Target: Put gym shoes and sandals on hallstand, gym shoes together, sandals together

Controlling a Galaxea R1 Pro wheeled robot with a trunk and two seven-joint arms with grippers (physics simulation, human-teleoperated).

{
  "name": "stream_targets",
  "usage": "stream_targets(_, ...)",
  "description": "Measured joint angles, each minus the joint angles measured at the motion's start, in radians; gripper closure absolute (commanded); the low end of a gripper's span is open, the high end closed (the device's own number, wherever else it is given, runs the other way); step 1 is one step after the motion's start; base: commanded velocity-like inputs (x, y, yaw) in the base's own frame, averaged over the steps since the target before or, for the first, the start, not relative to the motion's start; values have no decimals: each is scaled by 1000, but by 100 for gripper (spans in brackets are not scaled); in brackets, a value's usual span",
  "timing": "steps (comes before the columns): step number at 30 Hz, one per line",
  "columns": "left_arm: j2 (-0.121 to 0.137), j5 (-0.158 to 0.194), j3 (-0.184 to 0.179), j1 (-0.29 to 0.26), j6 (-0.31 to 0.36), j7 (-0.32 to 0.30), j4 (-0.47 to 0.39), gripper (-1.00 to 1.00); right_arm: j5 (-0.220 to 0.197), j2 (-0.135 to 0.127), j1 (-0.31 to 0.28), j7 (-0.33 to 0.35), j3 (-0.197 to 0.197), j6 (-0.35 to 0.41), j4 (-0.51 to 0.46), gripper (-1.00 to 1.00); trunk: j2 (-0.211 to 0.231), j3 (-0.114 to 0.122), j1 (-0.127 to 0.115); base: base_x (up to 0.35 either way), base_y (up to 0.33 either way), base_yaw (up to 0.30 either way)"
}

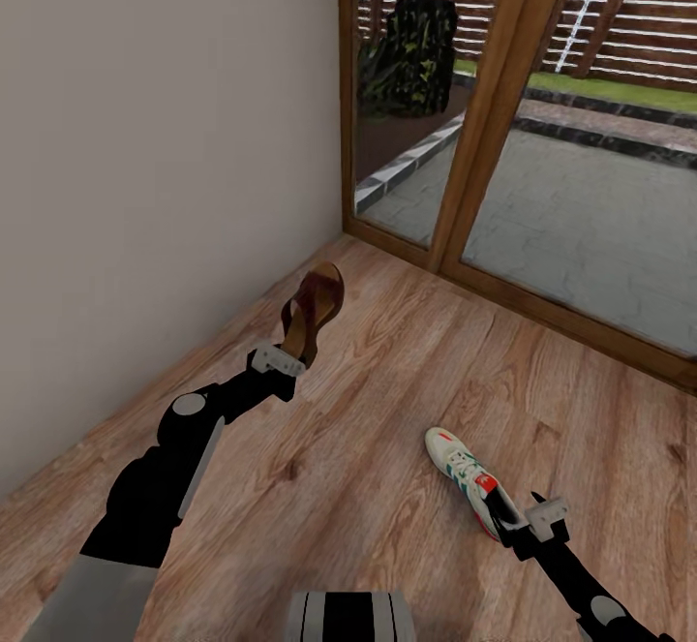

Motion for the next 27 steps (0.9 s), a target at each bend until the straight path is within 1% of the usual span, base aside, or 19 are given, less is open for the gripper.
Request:
stream_targets(12, 0, -1, 0, 1, 0, 0, 1, 100, 0, 0, 0, 0, 0, 0, 0, -100, -3, -60, 5, 0, 0, 0)
stream_targets(19, 0, 1, 0, 2, 0, 1, 0, 100, 0, 0, 0, 0, 0, -1, 0, -100, -3, -69, 5, 0, 0, -15)
stream_targets(21, 0, 1, 0, 1, 0, 1, 1, 100, 0, 0, 0, 0, 0, -1, 0, -100, -3, -71, 5, 0, 0, -129)
stream_targets(24, 0, -1, 0, 1, 0, 2, 1, 100, 0, 0, 0, 0, 0, -1, 0, -100, -4, -86, 7, 0, 0, -175)
stream_targets(27, 0, 1, 0, 1, 0, 2, 0, 100, 0, 0, 0, 0, 0, 0, 0, -100, -4, -89, 7, 0, 0, -163)
